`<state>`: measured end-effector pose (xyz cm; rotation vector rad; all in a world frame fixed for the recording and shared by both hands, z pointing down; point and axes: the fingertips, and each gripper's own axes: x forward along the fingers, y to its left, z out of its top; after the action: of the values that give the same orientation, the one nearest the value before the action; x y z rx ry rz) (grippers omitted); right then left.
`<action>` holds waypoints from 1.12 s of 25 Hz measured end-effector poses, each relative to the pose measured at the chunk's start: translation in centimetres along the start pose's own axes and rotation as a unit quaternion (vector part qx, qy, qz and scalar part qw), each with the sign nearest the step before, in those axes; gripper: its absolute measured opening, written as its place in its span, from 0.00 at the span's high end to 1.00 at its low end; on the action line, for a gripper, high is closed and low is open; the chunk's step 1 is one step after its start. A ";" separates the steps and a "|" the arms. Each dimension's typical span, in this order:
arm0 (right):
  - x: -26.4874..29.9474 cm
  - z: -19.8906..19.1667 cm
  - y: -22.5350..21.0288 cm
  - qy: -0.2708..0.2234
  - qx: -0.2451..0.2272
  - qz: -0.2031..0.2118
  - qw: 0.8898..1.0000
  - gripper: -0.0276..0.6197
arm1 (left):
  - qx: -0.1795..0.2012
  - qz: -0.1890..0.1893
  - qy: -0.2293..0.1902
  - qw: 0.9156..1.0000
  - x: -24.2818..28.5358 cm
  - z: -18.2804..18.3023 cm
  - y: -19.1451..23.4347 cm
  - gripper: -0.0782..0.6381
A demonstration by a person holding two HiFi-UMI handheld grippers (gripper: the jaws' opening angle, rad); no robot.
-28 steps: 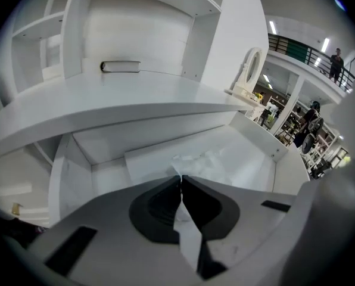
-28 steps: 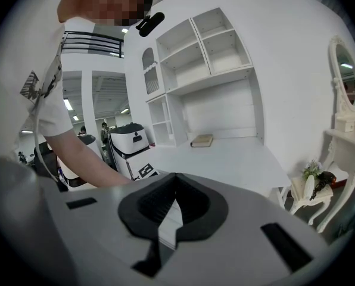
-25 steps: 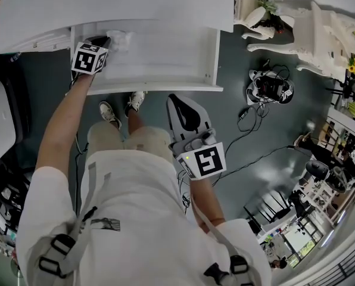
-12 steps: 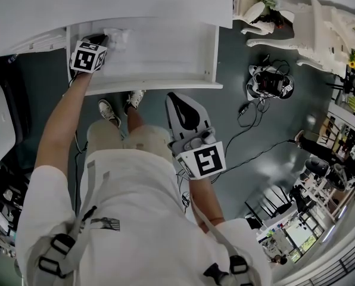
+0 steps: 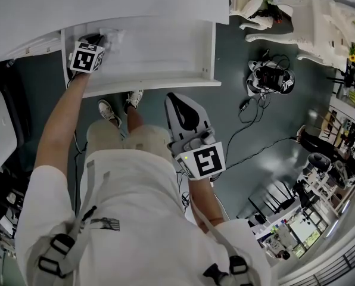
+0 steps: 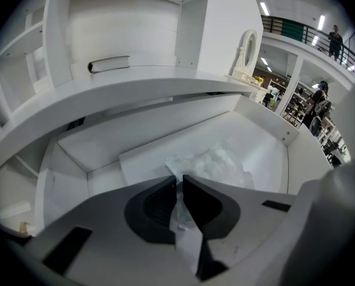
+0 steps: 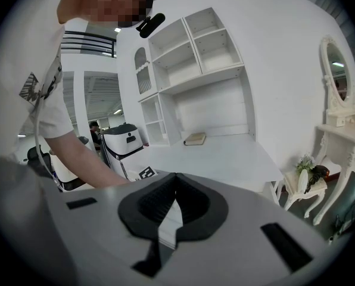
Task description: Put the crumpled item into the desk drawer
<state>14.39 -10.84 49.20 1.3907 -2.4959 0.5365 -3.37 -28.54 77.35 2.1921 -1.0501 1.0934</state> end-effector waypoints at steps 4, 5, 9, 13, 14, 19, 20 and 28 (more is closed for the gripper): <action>0.0 0.0 -0.3 -0.001 0.003 -0.005 1.000 0.94 | 0.014 0.010 0.003 1.000 0.3 0.1 0.2 0.83; 0.0 0.0 -0.4 -0.001 0.004 -0.006 1.000 0.94 | 0.015 0.014 0.003 1.000 0.4 0.1 0.3 0.82; -0.2 -0.1 -0.6 -0.002 0.006 -0.009 1.000 0.94 | 0.009 0.020 0.002 1.000 0.6 0.2 0.5 0.74; -0.3 0.1 -0.7 -0.006 0.005 -0.012 1.000 0.94 | -0.002 0.024 0.008 1.000 0.7 0.2 1.0 0.67; -0.3 0.1 -0.6 -0.006 0.004 -0.013 1.000 0.94 | -0.001 0.027 0.011 1.000 0.7 0.2 1.1 0.66; -0.7 0.1 0.0 -0.008 0.000 -0.016 1.000 0.94 | 0.007 0.041 0.013 0.999 0.6 0.2 1.5 0.61; -0.9 0.1 0.2 -0.009 -0.001 -0.017 1.000 0.94 | 0.005 0.041 0.011 0.999 0.4 0.3 1.5 0.60; -1.5 1.2 2.0 -0.023 -0.011 -0.013 1.000 0.94 | -0.021 0.019 -0.010 1.000 -2.4 0.5 0.3 0.58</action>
<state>13.42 -9.19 47.15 1.4414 -2.5086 0.4744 -4.30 -27.99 75.11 2.1619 -1.1178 1.0579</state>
